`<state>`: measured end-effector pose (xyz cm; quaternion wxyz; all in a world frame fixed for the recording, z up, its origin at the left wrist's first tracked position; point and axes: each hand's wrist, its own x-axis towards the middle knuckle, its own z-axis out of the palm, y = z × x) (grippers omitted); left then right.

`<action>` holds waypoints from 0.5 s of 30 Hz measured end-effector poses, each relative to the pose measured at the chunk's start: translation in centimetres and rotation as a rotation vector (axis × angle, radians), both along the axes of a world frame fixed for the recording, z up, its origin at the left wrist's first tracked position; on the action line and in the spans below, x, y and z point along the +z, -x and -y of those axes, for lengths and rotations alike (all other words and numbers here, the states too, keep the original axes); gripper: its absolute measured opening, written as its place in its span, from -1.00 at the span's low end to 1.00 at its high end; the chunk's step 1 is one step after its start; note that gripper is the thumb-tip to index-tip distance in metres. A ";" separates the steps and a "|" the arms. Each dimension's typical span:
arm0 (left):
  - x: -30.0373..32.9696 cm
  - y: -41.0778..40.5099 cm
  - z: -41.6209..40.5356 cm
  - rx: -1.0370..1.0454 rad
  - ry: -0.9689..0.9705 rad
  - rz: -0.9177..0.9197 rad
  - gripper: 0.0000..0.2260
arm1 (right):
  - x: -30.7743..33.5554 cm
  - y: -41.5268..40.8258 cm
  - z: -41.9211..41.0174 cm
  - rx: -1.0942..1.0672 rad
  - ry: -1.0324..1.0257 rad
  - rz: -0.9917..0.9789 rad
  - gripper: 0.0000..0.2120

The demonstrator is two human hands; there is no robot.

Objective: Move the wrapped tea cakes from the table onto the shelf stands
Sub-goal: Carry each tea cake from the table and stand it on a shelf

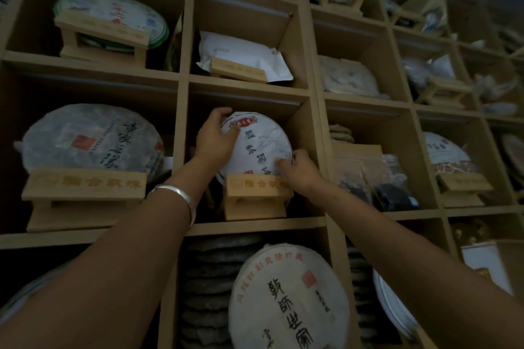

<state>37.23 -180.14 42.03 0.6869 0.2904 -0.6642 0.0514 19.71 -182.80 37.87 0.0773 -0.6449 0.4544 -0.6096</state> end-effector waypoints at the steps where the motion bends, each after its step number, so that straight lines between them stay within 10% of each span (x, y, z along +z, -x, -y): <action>1: -0.2 0.0 0.3 -0.005 -0.012 0.006 -0.64 | -0.1 0.0 0.1 -0.007 0.008 -0.011 -0.50; 15: -1.0 -0.6 1.0 -0.196 -0.278 -0.145 -0.65 | -1.6 -0.9 1.8 0.189 -0.091 0.296 -0.55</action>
